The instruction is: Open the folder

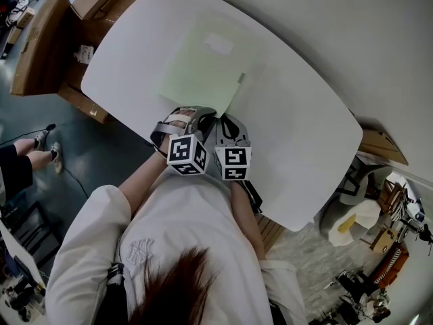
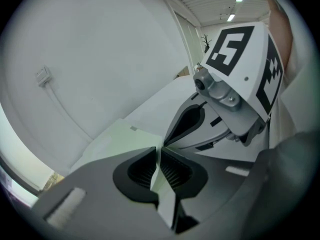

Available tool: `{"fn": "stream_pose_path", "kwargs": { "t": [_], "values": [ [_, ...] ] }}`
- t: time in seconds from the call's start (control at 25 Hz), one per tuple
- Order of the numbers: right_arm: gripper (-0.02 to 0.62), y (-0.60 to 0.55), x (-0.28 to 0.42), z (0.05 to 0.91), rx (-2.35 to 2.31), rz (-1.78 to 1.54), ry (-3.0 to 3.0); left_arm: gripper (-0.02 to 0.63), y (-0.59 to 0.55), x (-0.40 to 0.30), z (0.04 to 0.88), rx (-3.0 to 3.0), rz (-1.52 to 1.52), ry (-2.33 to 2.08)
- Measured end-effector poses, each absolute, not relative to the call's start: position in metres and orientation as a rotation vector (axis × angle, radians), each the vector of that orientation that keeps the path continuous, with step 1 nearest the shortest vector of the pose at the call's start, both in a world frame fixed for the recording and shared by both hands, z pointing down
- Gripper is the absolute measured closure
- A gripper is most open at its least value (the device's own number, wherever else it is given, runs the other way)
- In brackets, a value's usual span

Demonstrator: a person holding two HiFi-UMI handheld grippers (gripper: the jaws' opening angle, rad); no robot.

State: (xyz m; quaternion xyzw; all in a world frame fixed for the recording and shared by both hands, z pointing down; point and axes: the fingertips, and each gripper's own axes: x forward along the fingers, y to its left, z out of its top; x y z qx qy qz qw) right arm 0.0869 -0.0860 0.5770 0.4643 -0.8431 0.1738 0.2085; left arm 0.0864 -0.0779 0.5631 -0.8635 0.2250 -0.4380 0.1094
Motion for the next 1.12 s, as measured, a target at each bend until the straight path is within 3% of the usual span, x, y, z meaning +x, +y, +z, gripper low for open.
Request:
{"fn": "stream_pose_path", "kwargs": {
  "t": [1.12],
  "values": [
    [0.589, -0.087, 0.083, 0.578, 1.278, 0.345, -2.324, 0.588, -0.075, 0.086, 0.545, -2.634, -1.213, 0.8]
  ]
}}
